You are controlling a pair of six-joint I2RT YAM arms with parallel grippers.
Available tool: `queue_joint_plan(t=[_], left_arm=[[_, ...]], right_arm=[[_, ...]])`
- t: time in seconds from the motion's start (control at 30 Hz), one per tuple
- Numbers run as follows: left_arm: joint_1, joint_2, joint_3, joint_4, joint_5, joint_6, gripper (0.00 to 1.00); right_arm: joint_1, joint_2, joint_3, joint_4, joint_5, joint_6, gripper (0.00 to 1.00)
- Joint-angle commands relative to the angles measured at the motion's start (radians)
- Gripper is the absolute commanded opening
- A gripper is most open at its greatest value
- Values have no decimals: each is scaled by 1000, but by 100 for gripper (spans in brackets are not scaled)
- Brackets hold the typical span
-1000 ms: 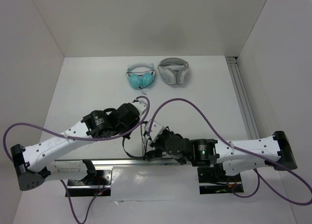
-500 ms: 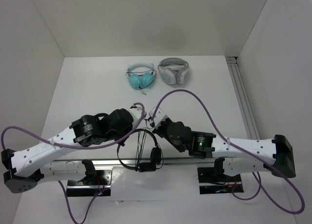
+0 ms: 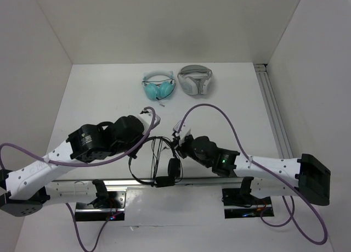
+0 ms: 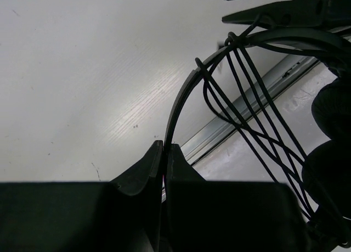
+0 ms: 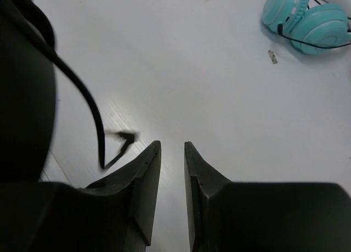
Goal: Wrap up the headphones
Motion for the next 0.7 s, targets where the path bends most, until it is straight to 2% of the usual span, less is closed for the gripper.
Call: queue_joint_plan(t=[0.0,0.07,0.13,0.27,0.53,0.67], left_arm=[[-4,8,61,16,-39,-19,0],[-4,8,87,16,-49,-19,0],[-4,-4,98,39,-40,-19,0],[-4,-25,98,62,-22,4,0],[-4,-25,98,85,-11,4,0],[-4,-25,78,108,-11,-7,0]], right_arm=[[-74,-44,-43,128,-179,74,32],[-122,-53,-68,144,-340,98,39],[-185,-53,-90,179,-468,138,42],[-252,-53,-126,256,-618,192,44],[-323,-164,-187,335,-653,252,48],[-380,-187,-197,346,-750,276,52]])
